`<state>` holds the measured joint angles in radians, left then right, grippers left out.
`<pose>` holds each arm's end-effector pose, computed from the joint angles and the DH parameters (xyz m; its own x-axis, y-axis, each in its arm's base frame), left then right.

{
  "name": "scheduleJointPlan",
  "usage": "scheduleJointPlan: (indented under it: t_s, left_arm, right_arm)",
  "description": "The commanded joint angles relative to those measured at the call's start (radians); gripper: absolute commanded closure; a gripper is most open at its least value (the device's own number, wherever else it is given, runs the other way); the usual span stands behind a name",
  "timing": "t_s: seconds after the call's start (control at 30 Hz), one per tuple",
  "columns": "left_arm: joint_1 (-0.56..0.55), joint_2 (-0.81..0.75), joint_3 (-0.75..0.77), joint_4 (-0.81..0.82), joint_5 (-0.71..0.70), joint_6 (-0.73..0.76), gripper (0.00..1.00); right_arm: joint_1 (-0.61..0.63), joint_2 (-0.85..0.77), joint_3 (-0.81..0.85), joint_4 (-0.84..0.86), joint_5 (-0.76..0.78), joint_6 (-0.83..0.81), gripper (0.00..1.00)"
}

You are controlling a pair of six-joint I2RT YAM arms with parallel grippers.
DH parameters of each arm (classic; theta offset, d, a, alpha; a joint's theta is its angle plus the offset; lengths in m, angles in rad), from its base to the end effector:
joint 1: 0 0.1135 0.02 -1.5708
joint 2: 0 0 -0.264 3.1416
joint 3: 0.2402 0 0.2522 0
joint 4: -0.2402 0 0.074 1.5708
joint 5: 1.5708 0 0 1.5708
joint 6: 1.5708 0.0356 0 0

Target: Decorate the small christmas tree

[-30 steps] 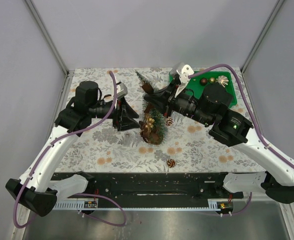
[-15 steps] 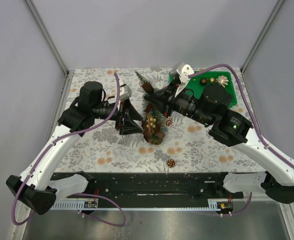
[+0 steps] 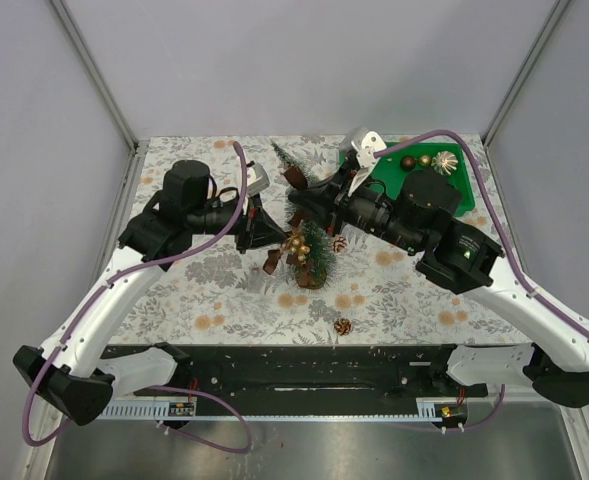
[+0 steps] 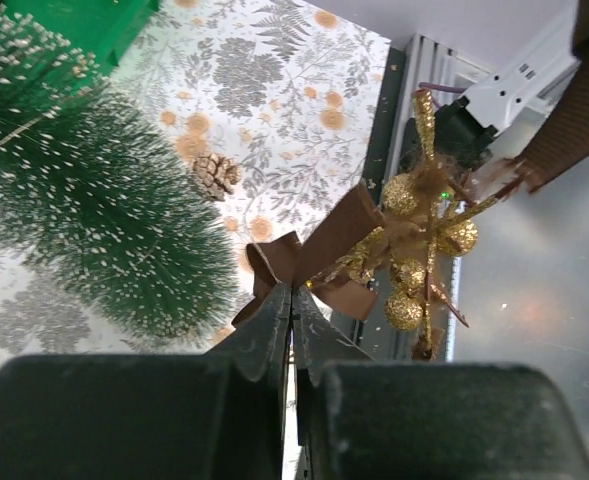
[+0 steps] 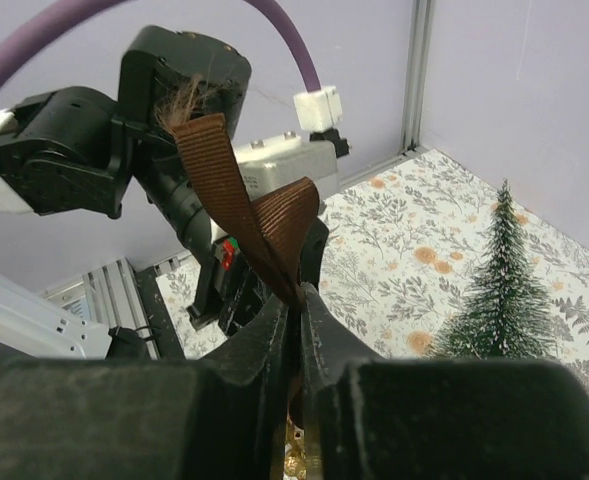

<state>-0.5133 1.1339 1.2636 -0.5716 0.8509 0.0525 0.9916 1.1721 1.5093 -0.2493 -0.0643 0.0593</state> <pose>0.1886 -0.1370 0.4022 -0.3240 0.2223 -0.9196 0.9341 0.2292 -0.2737 0.1283 0.2004 0.5041 -0.0036 0.1025 -0.9947 -0.8715 0.4874 0.0534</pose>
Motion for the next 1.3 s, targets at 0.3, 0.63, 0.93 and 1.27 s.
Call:
scheduleJointPlan:
  t_s: [0.3, 0.63, 0.93, 1.27]
  left_arm:
    - [0.009, -0.052, 0.105, -0.028, -0.062, 0.015, 1.00]
    - [0.010, -0.039, 0.180, -0.057, -0.369, 0.069, 1.00]
    - [0.009, 0.003, 0.149, 0.006, -0.420, 0.021, 1.00]
    - [0.007, 0.062, 0.120, 0.093, -0.455, 0.006, 1.00]
  right_arm:
    - [0.007, -0.080, -0.043, 0.018, 0.102, -0.024, 0.90]
    - [0.005, -0.077, -0.049, 0.008, 0.374, -0.174, 0.91]
    - [-0.160, 0.034, -0.020, 0.056, 0.339, -0.090, 0.91]
    - [-0.234, 0.113, -0.037, 0.123, 0.293, -0.082, 0.91]
